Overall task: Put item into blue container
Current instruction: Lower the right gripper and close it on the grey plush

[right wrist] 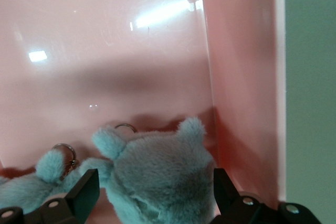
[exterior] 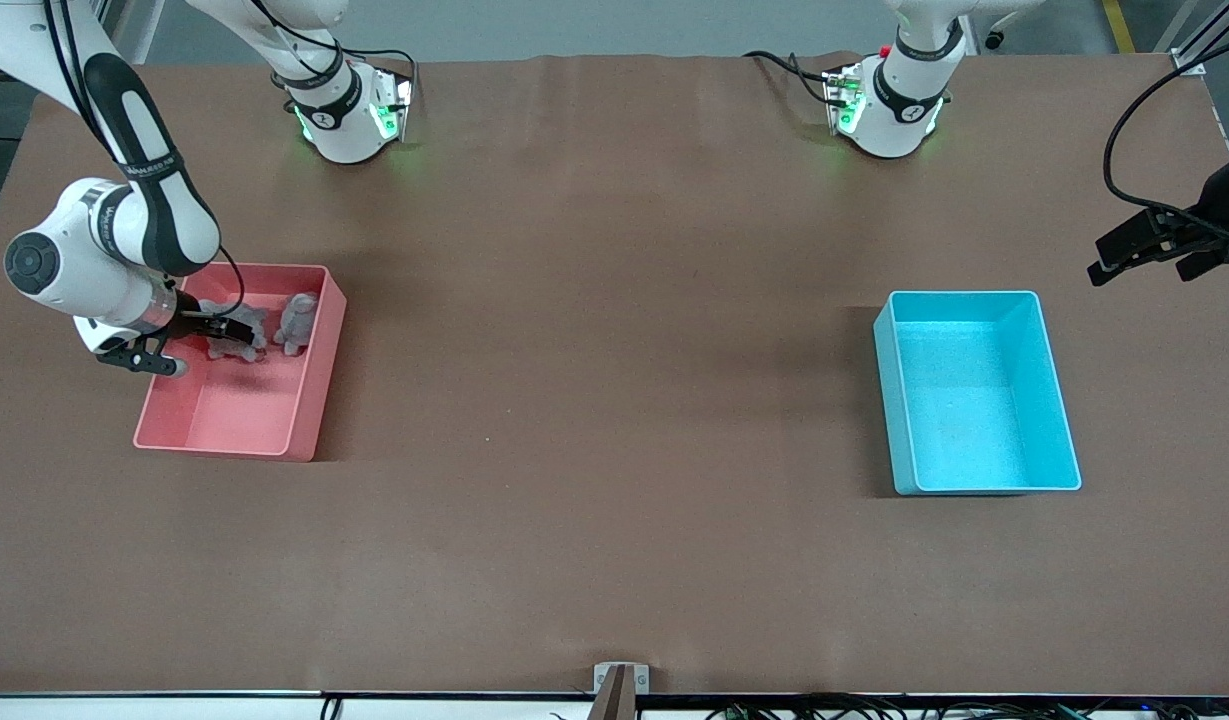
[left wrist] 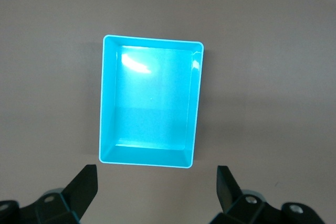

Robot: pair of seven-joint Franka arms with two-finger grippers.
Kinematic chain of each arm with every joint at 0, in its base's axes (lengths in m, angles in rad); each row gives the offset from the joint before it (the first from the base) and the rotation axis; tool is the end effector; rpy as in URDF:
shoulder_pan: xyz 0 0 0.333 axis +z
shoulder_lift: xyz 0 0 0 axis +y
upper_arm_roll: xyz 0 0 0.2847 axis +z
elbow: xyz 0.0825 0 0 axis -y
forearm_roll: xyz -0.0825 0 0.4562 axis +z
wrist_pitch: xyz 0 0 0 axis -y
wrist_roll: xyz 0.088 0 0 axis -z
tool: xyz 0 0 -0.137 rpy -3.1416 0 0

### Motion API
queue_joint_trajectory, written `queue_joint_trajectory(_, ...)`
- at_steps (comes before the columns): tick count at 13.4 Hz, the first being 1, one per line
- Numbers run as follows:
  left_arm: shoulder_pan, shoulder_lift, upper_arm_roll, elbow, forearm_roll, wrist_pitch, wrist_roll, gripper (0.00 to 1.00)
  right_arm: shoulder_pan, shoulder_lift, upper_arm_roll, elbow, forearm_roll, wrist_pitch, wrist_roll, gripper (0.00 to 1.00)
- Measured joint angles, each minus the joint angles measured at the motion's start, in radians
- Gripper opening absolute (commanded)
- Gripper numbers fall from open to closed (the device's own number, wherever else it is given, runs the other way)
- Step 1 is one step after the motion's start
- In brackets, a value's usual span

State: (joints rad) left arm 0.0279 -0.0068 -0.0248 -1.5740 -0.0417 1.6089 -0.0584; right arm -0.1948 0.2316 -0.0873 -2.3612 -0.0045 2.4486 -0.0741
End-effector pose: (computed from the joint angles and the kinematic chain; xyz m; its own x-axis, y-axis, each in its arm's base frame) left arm 0.6301 -0.0037 0.5693 0.9972 0.0630 0.0392 0.0613 -0.9972 0.0439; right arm 0.5000 -0.1487 0.0973 0.9690 -0.2008 -0.1442 -0.2012 -0.9795 0.0117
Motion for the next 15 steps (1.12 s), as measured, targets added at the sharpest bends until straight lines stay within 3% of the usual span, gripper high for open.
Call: queue_joint_trajectory(15,0.000,0.000,0.000,0.000,0.000,0.000,0.000,1.00,0.031,0.062,0.014,-0.003,0.003,-0.006,0.033,0.95)
